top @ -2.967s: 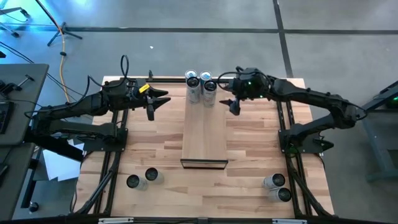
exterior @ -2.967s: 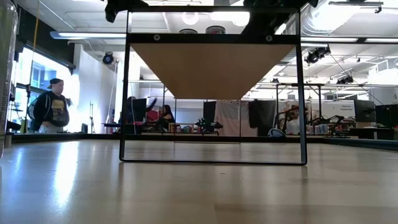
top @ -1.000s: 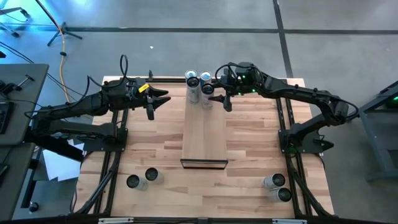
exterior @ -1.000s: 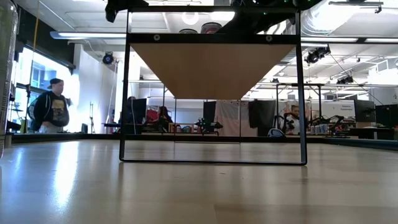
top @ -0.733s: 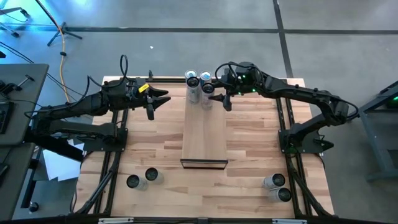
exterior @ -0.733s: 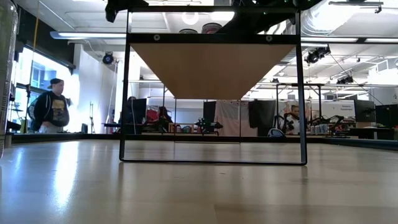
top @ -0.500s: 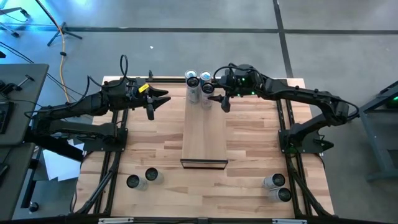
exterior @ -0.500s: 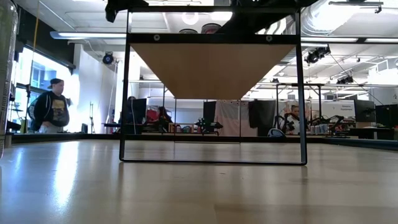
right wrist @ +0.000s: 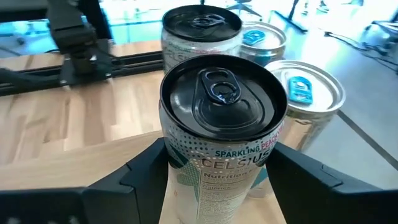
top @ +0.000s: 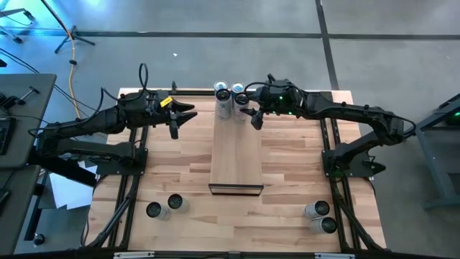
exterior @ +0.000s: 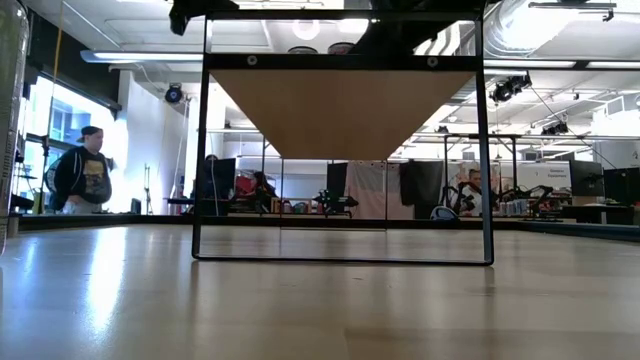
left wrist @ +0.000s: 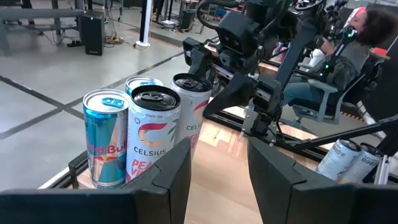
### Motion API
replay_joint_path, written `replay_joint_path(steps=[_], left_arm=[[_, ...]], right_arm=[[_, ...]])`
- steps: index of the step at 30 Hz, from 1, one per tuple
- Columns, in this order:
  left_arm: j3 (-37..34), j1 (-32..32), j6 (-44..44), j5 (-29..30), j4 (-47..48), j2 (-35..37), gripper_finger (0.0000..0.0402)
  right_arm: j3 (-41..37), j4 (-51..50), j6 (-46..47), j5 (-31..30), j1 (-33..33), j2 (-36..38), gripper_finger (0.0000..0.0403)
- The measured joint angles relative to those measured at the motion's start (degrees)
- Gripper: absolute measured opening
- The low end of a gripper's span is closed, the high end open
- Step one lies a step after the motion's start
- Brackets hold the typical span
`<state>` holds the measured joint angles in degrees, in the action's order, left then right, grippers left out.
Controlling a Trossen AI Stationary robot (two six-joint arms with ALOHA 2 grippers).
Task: Place canned beverage on shelf
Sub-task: Put the white pink soda can aligned with the other white pink soda can
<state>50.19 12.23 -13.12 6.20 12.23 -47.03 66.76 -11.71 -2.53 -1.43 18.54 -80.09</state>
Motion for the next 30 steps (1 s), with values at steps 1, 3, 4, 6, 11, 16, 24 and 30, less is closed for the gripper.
replay_joint_path(steps=[1, 3, 4, 6, 11, 16, 24, 30], left_arm=[[0.0, 0.0, 0.6, 0.0, 0.0, 0.0, 0.0131], [0.0, 0.0, 1.2, 0.0, 0.0, 0.0, 0.0131], [0.0, 0.0, 1.3, 0.0, 0.0, 0.0, 0.0131], [0.0, 0.0, 1.3, 0.0, 0.0, 0.0, 0.0131], [0.0, 0.0, 1.3, 0.0, 0.0, 0.0, 0.0131], [0.0, 0.0, 1.3, 0.0, -0.1, 0.0, 0.0131], [0.0, 0.0, 1.3, 0.0, -0.1, 0.0, 0.0131], [0.0, 0.0, 1.3, 0.0, -0.1, 0.0, 0.0131]], right_arm=[[0.0, 0.1, 0.5, -1.3, -0.5, 0.0, 0.023], [0.0, 0.2, 1.5, -3.8, -1.6, 0.0, 0.023], [0.0, 0.3, 2.1, -4.8, -2.2, 0.0, 0.023], [-0.1, 0.4, 2.8, -6.2, -3.3, 0.0, 0.023], [-0.1, 0.5, 6.9, -13.0, -6.0, -0.1, 0.023], [-0.2, 1.7, 10.9, -17.9, -7.5, -0.6, 0.023], [-0.1, 5.8, 13.7, -21.2, -9.0, -3.5, 0.023], [0.0, 5.9, 14.1, -24.0, -9.0, -3.9, 0.023]])
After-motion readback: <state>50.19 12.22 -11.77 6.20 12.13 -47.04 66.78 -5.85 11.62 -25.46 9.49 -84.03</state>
